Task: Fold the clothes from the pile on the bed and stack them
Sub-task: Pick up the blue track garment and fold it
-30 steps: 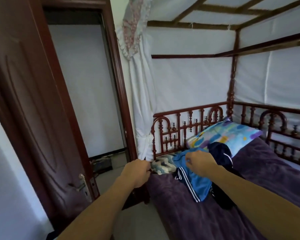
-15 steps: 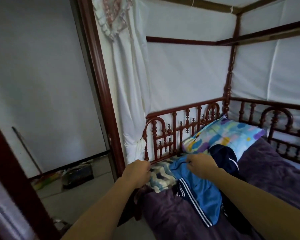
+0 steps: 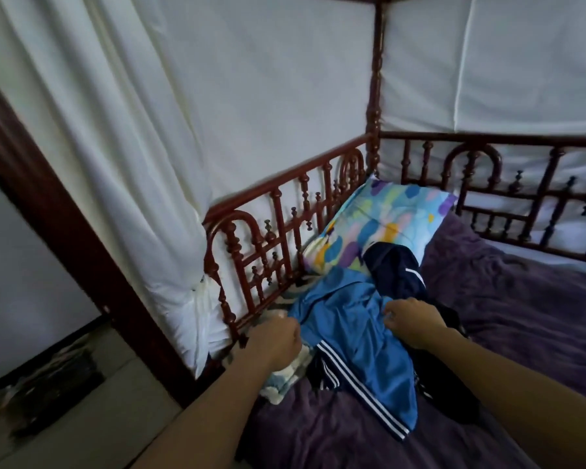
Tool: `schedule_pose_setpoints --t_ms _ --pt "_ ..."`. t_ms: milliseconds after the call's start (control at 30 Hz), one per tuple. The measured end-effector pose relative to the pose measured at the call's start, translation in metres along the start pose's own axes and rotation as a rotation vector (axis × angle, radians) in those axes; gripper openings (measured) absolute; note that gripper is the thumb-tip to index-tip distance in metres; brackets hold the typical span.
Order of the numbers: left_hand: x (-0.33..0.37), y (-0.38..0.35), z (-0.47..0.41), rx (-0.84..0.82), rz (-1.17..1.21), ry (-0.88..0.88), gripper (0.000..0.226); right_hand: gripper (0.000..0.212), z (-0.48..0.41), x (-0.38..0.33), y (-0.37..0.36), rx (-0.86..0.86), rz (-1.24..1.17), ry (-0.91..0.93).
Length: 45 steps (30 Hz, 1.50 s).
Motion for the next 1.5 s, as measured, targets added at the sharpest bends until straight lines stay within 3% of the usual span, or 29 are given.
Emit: schedule_pose_setpoints --t_ms 400,567,733,800,900,1000,1100,1200,1267,1367,1467,1500 --pt "-0.021 -0.133 -0.199 -0.289 0.08 -0.176 0.017 0.022 -0.158 0.127 -0.172 -0.267 -0.27 -0.485" --pt "-0.02 -0.195 -0.23 -0.382 0.098 -0.246 0.017 0.064 -0.196 0.182 -0.215 -0.105 -0.477 -0.787" --pt "-0.041 -0.239 -0.269 -0.425 0.112 -0.261 0.015 0.102 -0.265 0.219 -0.232 0.143 -0.65 -0.815" --pt "-0.052 -0.25 -0.284 -0.433 0.116 -0.246 0.013 0.099 -0.296 0.224 -0.239 0.11 -0.627 -0.794" --pt "-0.065 -0.255 -0.308 -0.441 0.117 -0.224 0.011 0.063 -0.317 0.215 -0.248 0.06 -0.548 -0.742" --pt "-0.07 -0.242 -0.337 -0.428 0.102 -0.207 0.009 0.038 -0.298 0.181 -0.259 0.009 -0.473 -0.63" --pt "-0.056 -0.215 -0.374 -0.295 0.151 -0.199 0.014 0.026 -0.232 0.144 -0.282 -0.223 -0.269 -0.421" --pt "-0.022 -0.198 -0.405 -0.096 0.159 -0.25 0.041 0.031 -0.128 0.132 -0.32 -0.539 -0.155 -0.34" --pt "0.009 -0.199 -0.416 -0.017 0.116 -0.363 0.065 0.034 -0.073 0.136 -0.338 -0.678 -0.203 -0.384" --pt "0.052 -0.237 -0.413 -0.181 -0.062 -0.477 0.095 0.032 -0.01 0.157 -0.352 -0.679 -0.341 -0.576" --pt "0.071 -0.298 -0.364 -0.522 -0.194 -0.547 0.085 0.03 0.044 0.178 -0.35 -0.612 -0.411 -0.876" --pt "0.072 -0.311 -0.342 -0.566 -0.193 -0.562 0.079 0.024 0.042 0.188 -0.338 -0.494 -0.467 -0.958"
Point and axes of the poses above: each hand's wrist, its own z-axis away from the middle knuckle, its own y-axis out of the back of the hand, x = y × z, the point moved 5 cm from there along -z, towards the middle knuckle, and after that the axes turned 13 degrees about -z, right-handed, at the moved point
